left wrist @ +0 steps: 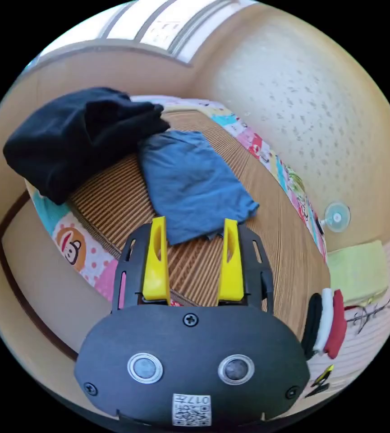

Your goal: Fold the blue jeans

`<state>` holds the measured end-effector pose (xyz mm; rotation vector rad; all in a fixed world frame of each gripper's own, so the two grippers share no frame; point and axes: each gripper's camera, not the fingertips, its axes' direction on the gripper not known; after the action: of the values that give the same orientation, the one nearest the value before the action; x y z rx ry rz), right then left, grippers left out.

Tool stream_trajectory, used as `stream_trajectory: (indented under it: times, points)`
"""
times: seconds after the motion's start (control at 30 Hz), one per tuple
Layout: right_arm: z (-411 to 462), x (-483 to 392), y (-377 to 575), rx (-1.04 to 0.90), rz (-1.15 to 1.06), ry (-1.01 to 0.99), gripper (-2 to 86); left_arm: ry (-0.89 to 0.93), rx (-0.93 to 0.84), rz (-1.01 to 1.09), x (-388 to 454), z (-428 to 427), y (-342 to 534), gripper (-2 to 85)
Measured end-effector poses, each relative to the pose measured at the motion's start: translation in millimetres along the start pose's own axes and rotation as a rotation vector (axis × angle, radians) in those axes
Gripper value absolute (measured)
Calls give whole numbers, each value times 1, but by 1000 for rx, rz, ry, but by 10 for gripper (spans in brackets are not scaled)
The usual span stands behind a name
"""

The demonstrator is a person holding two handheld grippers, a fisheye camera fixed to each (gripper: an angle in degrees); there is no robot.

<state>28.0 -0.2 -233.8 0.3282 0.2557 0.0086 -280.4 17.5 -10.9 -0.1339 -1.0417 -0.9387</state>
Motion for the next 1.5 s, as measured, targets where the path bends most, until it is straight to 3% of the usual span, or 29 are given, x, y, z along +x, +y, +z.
stream_trajectory:
  times: [0.2,0.33,0.47,0.63,0.73,0.87,1.0,1.3,1.37,1.5]
  points:
    - [45,-1,32,14,117,-90,5,74,-22,-17,29,28,16,67]
    - [92,-23,45,-84,65,-58,6,384,1,353,108,7,83,41]
    - [150,-44,48,-191,-18,-31,7,548,-102,688,173,3,170,40]
    - [224,-48,51,-238,-8,-151,15,708,-456,980,202,47,291,40]
    - [294,-51,55,-371,5,-194,38,664,-649,1094,208,75,342,42]
    - [430,-73,61,-617,-2,-272,108,570,-695,1259,219,87,368,44]
    - [555,-102,57,-741,-11,-370,148,452,-708,1459,223,100,381,44]
    - [856,-192,33,-1016,-82,-409,213,571,-791,1361,194,125,354,42]
    - [926,-200,51,-1180,-27,-378,202,564,-792,1370,189,127,352,42]
    - [988,-197,95,-1411,-106,-228,129,538,-782,1389,175,127,349,45]
